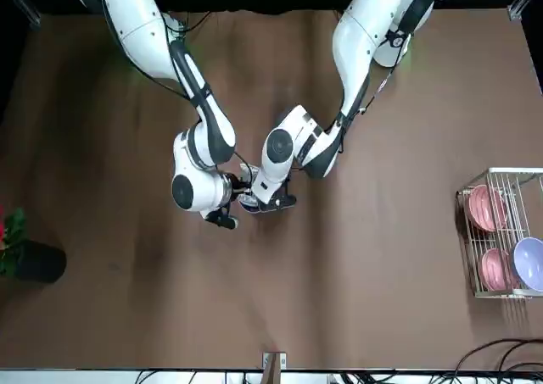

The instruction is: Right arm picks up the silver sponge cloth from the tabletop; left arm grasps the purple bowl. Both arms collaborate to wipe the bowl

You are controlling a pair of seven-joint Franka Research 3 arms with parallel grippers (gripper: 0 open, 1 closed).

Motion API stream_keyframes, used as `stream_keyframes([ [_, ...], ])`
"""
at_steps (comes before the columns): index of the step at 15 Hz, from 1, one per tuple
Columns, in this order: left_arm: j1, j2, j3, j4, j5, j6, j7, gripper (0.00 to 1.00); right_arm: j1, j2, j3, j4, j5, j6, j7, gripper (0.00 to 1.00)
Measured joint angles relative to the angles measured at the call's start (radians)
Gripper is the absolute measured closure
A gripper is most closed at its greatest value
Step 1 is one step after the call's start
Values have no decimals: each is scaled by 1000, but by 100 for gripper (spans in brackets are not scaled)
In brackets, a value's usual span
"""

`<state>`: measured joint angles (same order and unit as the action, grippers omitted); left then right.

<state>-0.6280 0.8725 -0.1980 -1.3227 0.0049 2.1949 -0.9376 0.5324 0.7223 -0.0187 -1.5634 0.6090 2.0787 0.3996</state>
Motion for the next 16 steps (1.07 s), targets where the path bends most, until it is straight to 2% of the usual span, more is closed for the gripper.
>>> stream_keyframes([
  [9,12,1,-1,0,-13,15,0,96,0,34,0,8,13,65,-5,98],
  [16,19,2,-1,0,-18,26,0,96,-6,36,-4,43,60,68,-7,98],
])
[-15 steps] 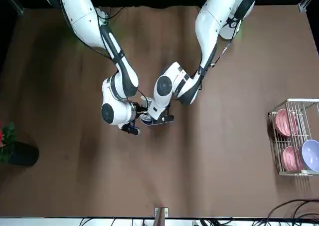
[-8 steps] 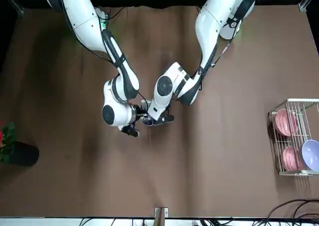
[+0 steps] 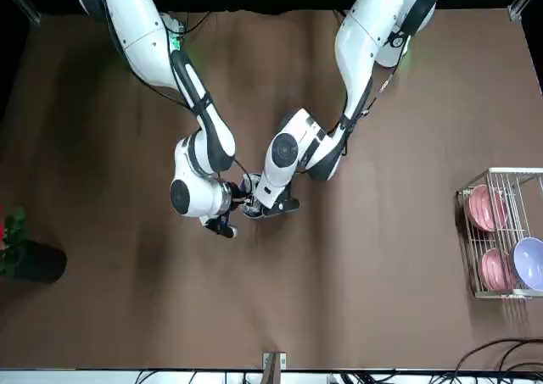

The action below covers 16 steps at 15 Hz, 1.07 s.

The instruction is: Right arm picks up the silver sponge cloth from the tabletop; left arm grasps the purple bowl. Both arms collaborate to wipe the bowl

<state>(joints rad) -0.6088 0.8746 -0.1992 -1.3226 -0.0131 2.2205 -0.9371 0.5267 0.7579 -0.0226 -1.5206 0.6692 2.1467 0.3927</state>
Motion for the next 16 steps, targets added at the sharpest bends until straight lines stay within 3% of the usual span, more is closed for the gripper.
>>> stream_keyframes([
  [8,1,1,0,0,0,1,0,96,6,36,2,4,1,-2,-32,98],
  [16,0,3,-7,1,-1,1,0,96,0,38,-1,17,1,-113,-49,98],
])
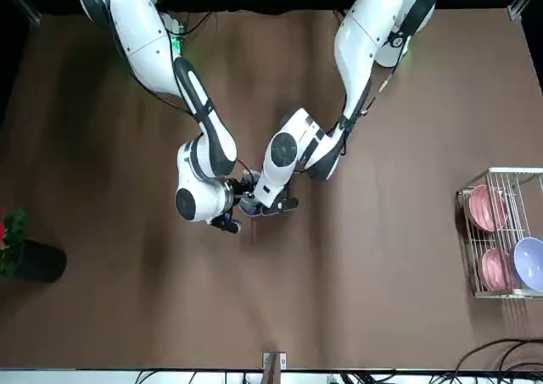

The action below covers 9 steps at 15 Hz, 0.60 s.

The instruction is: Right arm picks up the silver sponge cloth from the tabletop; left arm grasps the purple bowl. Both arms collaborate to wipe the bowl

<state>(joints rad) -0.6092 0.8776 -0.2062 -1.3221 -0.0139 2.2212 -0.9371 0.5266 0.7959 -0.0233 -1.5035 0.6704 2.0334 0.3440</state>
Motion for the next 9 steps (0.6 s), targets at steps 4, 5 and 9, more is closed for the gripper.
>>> stream_keyframes([
  [4,0,0,0,0,0,0,0,96,-1,1,-1,0,0,15,0,98],
  [5,1,0,0,0,0,0,0,96,-1,1,-1,0,0,35,0,98],
  [9,2,0,1,2,0,7,0,96,-8,3,-1,1,0,115,0,98],
])
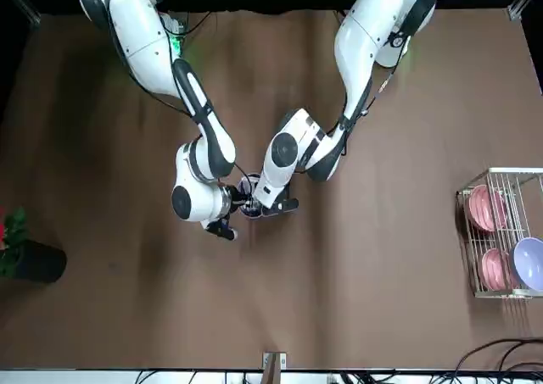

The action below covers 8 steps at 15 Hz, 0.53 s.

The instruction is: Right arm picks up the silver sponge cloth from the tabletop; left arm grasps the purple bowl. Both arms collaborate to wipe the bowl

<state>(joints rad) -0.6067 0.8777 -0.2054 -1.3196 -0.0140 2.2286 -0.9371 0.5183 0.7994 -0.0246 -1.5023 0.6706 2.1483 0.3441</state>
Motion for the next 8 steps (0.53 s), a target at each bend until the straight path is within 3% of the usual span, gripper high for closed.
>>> stream_keyframes([
  [8,2,2,2,1,0,10,0,96,-15,5,2,10,3,1,-1,98],
])
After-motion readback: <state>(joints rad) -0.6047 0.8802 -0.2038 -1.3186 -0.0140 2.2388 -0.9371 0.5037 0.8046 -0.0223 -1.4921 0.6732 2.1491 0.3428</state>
